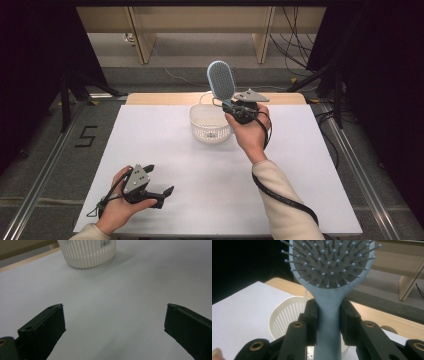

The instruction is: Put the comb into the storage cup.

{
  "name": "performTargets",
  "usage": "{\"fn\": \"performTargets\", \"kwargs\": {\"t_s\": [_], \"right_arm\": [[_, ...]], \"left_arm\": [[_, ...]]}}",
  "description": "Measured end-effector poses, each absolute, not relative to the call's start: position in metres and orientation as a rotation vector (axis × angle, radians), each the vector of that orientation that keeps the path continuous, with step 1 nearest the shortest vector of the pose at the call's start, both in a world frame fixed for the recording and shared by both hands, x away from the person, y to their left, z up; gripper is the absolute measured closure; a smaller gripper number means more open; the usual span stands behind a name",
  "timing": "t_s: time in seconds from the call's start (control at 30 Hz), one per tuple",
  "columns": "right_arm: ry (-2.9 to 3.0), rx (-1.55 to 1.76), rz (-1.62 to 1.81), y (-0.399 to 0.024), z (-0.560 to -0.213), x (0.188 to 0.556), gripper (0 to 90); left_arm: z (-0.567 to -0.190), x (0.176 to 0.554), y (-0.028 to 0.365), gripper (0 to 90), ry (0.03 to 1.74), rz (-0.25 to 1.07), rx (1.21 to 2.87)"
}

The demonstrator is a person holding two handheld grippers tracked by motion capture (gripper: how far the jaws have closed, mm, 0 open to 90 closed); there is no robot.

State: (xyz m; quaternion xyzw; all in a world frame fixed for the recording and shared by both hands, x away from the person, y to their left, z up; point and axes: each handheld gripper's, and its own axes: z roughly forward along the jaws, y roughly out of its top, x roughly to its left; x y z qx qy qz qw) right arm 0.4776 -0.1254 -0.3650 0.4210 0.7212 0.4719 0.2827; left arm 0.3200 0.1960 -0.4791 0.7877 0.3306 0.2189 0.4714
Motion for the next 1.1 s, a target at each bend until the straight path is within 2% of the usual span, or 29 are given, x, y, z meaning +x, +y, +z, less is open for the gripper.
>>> {"fn": "performTargets", "kwargs": {"t_s": [1.1], "right_arm": [[1.922,1.11,1.262,-0.1161,-0.3555,0.4867,70.6]], "left_arm": [[-0.4791,0.3198,0.1952,2.6,0.803,0.535,1.932]]}}
